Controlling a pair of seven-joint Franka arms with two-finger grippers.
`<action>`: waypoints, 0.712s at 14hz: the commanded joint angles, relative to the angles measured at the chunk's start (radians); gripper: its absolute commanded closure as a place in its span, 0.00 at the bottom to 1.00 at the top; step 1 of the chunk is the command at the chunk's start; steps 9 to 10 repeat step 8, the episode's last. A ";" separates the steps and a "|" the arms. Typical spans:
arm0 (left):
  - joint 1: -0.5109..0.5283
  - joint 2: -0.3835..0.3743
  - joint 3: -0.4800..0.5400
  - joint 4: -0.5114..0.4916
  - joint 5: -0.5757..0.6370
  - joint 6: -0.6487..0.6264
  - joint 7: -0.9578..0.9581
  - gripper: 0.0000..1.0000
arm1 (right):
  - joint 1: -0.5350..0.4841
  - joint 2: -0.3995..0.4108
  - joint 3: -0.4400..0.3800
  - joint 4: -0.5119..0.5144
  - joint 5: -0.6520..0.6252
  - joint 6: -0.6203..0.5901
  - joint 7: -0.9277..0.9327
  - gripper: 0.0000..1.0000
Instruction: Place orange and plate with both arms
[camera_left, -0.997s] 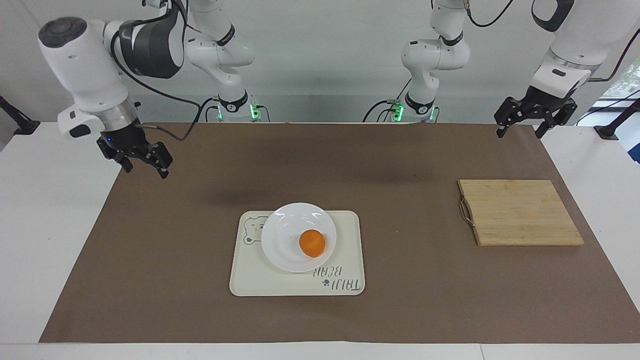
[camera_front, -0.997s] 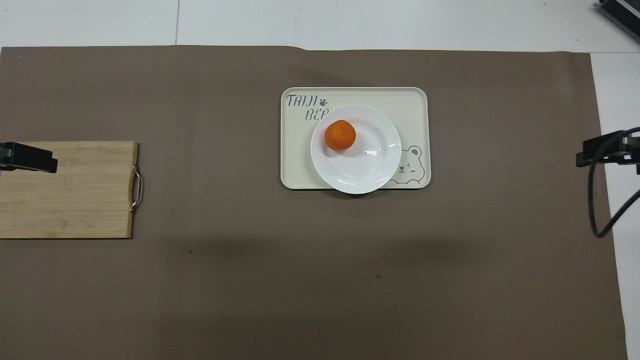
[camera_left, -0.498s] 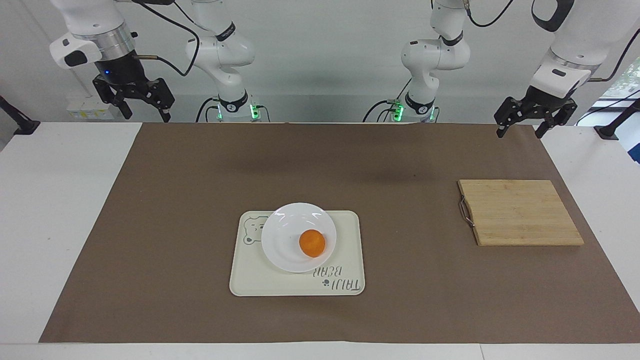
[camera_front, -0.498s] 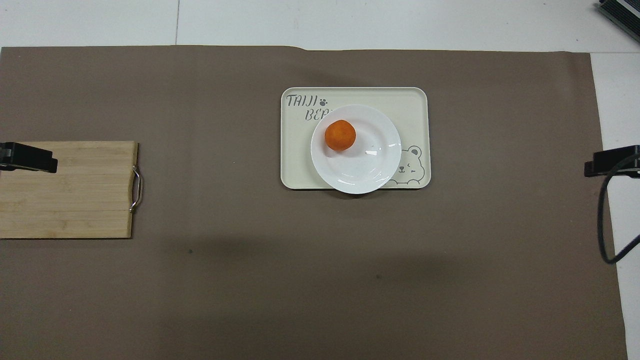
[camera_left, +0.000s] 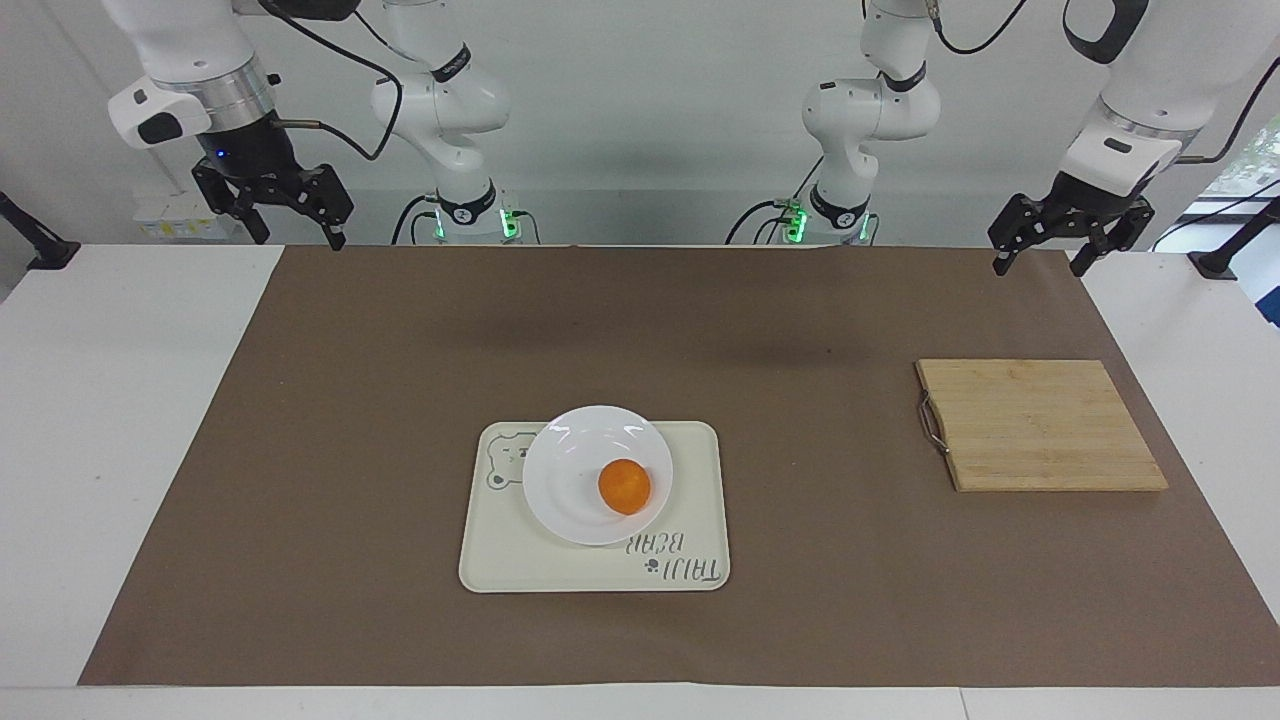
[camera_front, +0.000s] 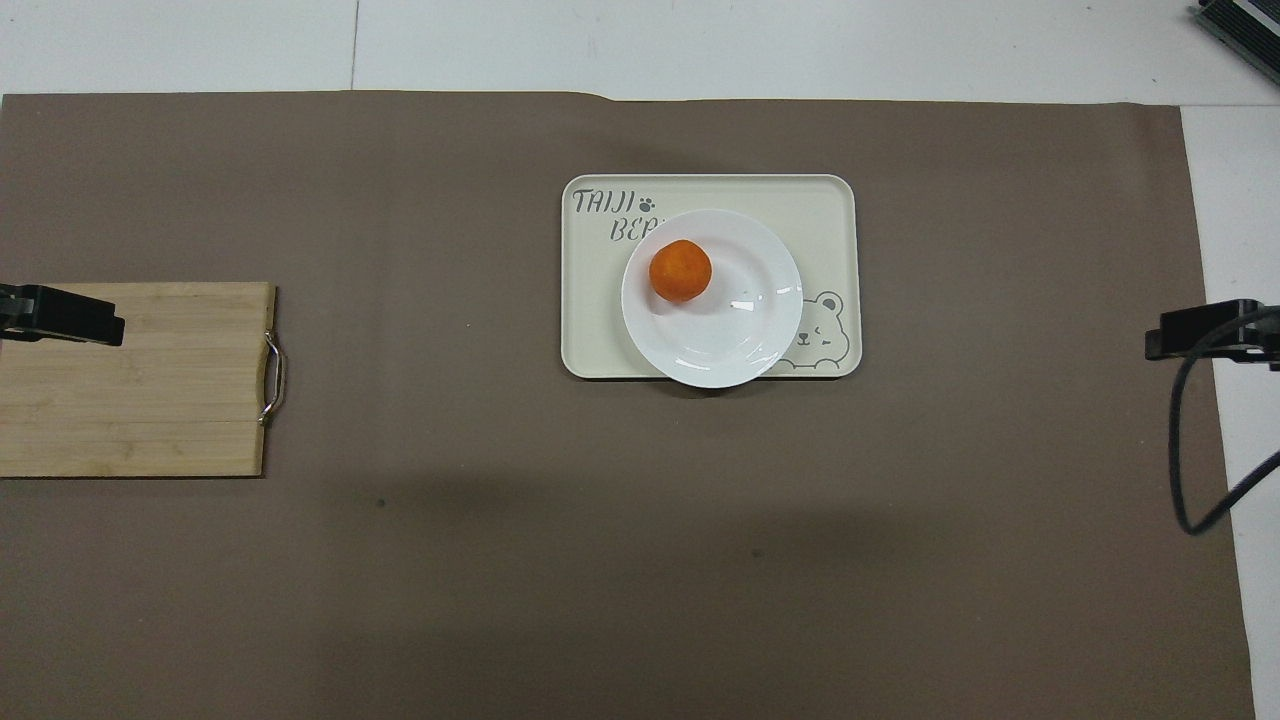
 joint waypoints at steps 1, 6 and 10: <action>0.017 0.003 0.005 0.017 -0.014 -0.007 0.016 0.00 | -0.002 -0.025 0.005 -0.030 -0.014 0.008 -0.016 0.00; 0.020 0.038 0.000 0.105 -0.003 -0.085 0.015 0.00 | 0.000 -0.023 0.006 -0.030 -0.013 0.009 -0.020 0.00; 0.015 0.041 0.000 0.109 -0.008 -0.082 0.015 0.00 | 0.000 -0.023 0.006 -0.030 -0.013 0.006 -0.019 0.00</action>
